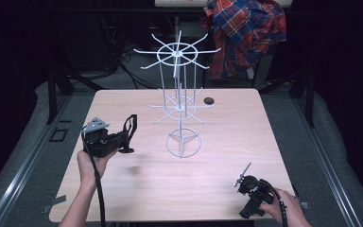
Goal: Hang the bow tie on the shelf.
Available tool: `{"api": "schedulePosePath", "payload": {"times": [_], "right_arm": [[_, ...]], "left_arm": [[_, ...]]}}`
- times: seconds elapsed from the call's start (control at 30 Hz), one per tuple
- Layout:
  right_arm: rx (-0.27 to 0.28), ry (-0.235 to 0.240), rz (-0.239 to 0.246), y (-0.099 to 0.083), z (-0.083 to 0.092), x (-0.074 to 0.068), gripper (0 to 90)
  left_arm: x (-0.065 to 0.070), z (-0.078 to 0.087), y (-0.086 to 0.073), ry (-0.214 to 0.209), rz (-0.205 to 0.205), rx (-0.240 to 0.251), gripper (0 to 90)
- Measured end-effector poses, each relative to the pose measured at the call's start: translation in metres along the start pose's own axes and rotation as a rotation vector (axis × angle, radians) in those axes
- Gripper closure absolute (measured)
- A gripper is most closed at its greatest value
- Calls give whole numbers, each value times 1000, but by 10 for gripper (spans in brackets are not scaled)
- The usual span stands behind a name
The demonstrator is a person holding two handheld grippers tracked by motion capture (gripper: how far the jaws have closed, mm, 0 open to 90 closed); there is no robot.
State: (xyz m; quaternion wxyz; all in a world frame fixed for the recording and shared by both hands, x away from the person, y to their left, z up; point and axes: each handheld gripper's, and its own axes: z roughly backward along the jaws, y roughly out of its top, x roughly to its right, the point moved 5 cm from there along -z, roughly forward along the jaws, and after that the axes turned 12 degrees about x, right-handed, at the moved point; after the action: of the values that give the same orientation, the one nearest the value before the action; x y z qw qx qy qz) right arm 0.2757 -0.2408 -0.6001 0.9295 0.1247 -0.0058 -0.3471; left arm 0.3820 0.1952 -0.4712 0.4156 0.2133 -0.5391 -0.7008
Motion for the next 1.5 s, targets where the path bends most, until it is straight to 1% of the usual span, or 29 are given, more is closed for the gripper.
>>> {"api": "schedulePosePath", "payload": {"times": [0.03,0.13,0.17,0.2,0.27,0.37,0.5,0.53,0.57,0.63,0.7,0.73,0.77,0.8,0.87,0.9,0.93,1.0,1.03,1.07,1.13,1.17,1.2,1.23,1.27,1.37,1.4,1.43,1.5], "right_arm": [[1,4,-13,-1,-1,0,79],[-4,-12,-27,-7,1,2,77],[8,0,-33,-8,0,2,80],[9,-6,-36,-10,1,2,81],[9,-11,-48,-15,3,2,83],[17,-42,-51,-20,7,5,83],[50,-38,-69,-25,10,7,79],[50,-38,-69,-25,10,7,79],[35,-54,-64,-26,13,8,77],[76,-46,-88,-27,14,8,77],[61,-56,-73,-28,16,9,76],[73,-59,-89,-28,15,8,76],[73,-59,-89,-28,15,8,76],[80,-48,-103,-29,14,7,76],[50,-55,-82,-30,16,9,75],[46,-57,-82,-31,16,10,75],[68,-61,-102,-31,14,8,75],[78,-58,-104,-31,14,8,75],[71,-59,-105,-31,14,8,75],[76,-46,-117,-32,14,8,75],[50,-59,-93,-33,15,10,74],[69,-60,-110,-34,14,9,74],[65,-60,-112,-34,14,8,74],[48,-61,-99,-35,16,10,74],[69,-60,-117,-35,15,8,74],[71,-60,-112,-36,16,8,74],[55,-60,-99,-36,17,9,74],[66,-59,-112,-36,15,8,74],[65,-56,-112,-36,15,8,74]], "left_arm": [[0,0,1,-2,4,8,884],[-2,-1,6,-15,24,31,885],[-2,-2,7,-18,35,36,884],[-3,-3,8,-19,39,45,884],[-3,-6,11,-27,39,52,885],[-2,-9,13,-33,40,57,884],[3,-15,17,-49,35,69,884],[3,-15,17,-49,35,69,884],[4,-17,18,-52,34,74,884],[4,-18,20,-53,32,78,884],[2,-19,22,-55,44,93,884],[1,-19,23,-56,50,100,884],[1,-19,23,-56,50,100,884],[0,-20,25,-65,77,127,884],[-1,-22,27,-75,87,139,884],[-1,-23,28,-81,89,142,885],[-1,-24,29,-83,91,139,885],[0,-26,30,-97,92,141,884],[0,-26,30,-97,92,141,885],[2,-29,31,-110,80,135,885],[5,-33,32,-126,73,140,884],[6,-33,32,-134,73,140,884],[8,-35,32,-138,69,141,884],[9,-35,32,-143,70,136,884],[11,-36,32,-151,66,138,884],[12,-37,32,-156,56,129,884],[14,-39,31,-166,45,108,884],[14,-39,31,-166,45,108,884],[16,-41,28,-166,47,98,884]]}}
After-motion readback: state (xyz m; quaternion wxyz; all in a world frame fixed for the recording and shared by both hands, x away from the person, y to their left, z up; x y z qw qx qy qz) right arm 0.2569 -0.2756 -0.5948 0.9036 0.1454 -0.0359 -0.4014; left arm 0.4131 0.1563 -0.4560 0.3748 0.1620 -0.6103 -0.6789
